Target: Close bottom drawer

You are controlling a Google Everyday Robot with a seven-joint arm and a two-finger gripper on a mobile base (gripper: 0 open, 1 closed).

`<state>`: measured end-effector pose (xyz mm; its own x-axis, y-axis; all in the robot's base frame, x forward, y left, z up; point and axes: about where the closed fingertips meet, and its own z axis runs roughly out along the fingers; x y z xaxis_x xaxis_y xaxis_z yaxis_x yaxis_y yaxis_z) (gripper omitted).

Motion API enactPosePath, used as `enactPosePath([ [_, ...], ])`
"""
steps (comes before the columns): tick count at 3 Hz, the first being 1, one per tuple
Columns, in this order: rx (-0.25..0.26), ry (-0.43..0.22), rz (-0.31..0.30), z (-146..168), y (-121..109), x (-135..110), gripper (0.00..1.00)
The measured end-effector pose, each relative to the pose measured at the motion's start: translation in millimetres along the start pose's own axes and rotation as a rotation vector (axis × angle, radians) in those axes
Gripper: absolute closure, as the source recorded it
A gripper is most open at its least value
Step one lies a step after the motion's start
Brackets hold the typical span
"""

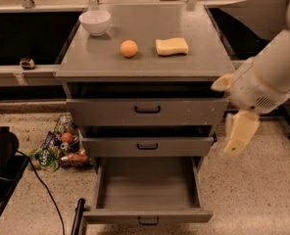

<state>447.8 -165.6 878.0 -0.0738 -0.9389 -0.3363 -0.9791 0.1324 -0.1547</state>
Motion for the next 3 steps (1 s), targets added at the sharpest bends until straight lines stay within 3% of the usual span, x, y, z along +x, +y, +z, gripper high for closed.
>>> enactPosePath([
  [1,-0.085,-0.103,-0.026,53,18,-8,0.0],
  [2,-0.085,-0.102,-0.026,53,18,-8,0.0],
  [3,-0.112,-0.082,-0.049,92,18,7,0.0],
])
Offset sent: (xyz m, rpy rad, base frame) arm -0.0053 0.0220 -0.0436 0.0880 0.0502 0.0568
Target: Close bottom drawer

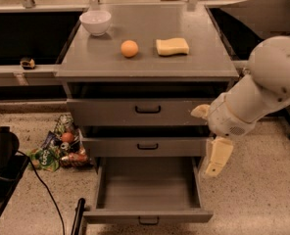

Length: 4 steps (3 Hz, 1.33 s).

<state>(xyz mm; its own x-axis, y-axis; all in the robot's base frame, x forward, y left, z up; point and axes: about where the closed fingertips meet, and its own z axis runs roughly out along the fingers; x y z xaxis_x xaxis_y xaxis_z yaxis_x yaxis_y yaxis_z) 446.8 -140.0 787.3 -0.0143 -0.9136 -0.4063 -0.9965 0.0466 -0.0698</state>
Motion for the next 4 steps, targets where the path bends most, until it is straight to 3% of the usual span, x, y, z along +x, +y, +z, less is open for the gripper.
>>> enactPosePath([
  [1,-0.06,-0.007,-0.052,66,5,23,0.0],
  [2,-0.13,-0.064,-0.086,132,14,47,0.0],
  [3,-0.201,-0.154,-0.062,190,25,69,0.0],
  [4,-0.201,-0.154,-0.062,190,25,69,0.0],
])
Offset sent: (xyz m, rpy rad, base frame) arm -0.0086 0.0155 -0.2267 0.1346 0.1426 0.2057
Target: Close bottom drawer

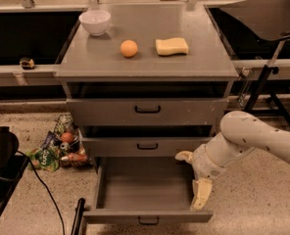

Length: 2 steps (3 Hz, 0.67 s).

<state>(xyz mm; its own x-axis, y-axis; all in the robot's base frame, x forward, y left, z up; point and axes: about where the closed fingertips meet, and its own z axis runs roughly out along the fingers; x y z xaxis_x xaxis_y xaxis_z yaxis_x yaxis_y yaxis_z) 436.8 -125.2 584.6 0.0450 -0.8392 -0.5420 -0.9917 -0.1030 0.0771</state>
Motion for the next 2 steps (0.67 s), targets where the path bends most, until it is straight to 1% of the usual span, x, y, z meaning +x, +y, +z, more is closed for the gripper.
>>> enactPosePath([
  [1,-0.029,0.04,-0.005,42,-3,28,0.0],
  [2,-0.06,0.062,-0.01,93,-2,66,0.0],
])
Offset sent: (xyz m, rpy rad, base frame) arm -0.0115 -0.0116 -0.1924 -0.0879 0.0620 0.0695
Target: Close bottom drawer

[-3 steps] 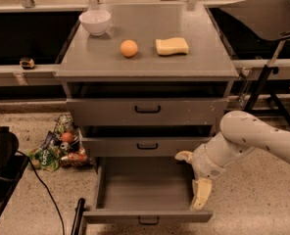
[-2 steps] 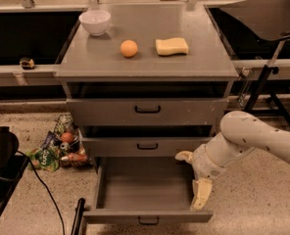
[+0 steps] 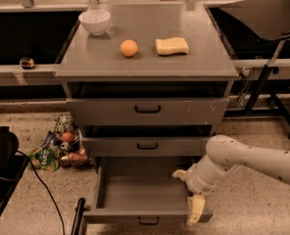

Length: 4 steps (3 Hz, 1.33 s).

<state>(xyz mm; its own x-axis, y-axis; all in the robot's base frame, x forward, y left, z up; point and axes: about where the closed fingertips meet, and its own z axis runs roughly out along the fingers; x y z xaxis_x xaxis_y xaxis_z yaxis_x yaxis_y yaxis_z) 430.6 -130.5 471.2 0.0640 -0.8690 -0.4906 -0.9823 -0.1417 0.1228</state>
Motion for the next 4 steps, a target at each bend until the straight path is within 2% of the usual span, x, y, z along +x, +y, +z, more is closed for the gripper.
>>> enactPosePath([
  [1,-0.016,0.003,-0.006,41,2,33,0.0],
  [2,-0.024,-0.047,0.012,74,6,65,0.17],
  [3,-0.038,-0.121,0.04,107,9,94,0.41],
  [4,-0.047,-0.129,0.042,116,10,95,0.64],
])
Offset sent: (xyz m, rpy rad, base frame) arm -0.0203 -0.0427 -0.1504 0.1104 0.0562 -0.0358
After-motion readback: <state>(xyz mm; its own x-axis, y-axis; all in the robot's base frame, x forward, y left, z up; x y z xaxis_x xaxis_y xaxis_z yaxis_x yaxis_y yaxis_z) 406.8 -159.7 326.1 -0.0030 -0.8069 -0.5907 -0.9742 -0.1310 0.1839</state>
